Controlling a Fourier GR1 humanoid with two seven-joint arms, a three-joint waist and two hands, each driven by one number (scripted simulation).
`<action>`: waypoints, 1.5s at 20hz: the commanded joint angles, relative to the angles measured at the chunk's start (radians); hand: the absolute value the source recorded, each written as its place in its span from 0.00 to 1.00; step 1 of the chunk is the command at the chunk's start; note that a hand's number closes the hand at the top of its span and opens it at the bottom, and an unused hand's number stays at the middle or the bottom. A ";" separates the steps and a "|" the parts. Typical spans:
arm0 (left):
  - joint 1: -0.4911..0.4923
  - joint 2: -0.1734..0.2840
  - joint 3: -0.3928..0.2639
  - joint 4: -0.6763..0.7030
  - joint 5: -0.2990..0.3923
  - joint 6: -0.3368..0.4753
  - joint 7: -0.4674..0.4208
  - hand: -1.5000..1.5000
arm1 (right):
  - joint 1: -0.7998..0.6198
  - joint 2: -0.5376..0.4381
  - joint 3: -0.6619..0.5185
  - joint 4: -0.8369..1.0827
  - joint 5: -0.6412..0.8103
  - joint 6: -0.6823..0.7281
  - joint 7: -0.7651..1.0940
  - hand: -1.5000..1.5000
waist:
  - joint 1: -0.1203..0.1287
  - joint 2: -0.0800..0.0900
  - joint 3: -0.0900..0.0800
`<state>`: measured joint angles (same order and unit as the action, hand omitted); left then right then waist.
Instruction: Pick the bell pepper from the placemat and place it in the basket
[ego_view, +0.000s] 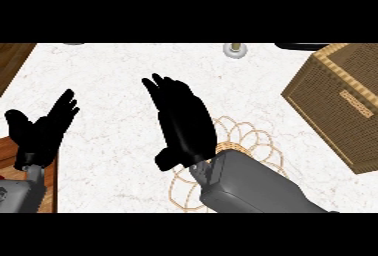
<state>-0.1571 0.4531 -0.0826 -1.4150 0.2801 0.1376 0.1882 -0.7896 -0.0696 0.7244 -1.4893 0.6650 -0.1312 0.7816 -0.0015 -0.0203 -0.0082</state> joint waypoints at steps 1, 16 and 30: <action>-0.017 0.005 0.016 0.006 0.000 0.021 0.026 0.50 | -0.132 -0.043 0.012 0.051 0.095 0.220 0.261 0.00 | -0.032 -0.017 -0.001; -0.016 0.003 0.040 0.033 0.003 0.006 0.002 0.50 | -0.354 0.055 -0.254 0.016 -0.271 0.709 0.639 0.00 | -0.049 -0.008 0.006; -0.010 -0.001 0.056 0.039 -0.010 -0.007 -0.020 0.50 | -0.019 -0.034 -0.171 -0.469 -0.256 0.624 0.697 0.00 | -0.052 0.003 0.008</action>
<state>-0.1472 0.4515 -0.0312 -1.3764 0.2776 0.1272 0.1655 -0.9020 -0.0908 0.4982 -1.8294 0.3969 0.4234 1.2221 -0.0513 -0.0221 -0.0003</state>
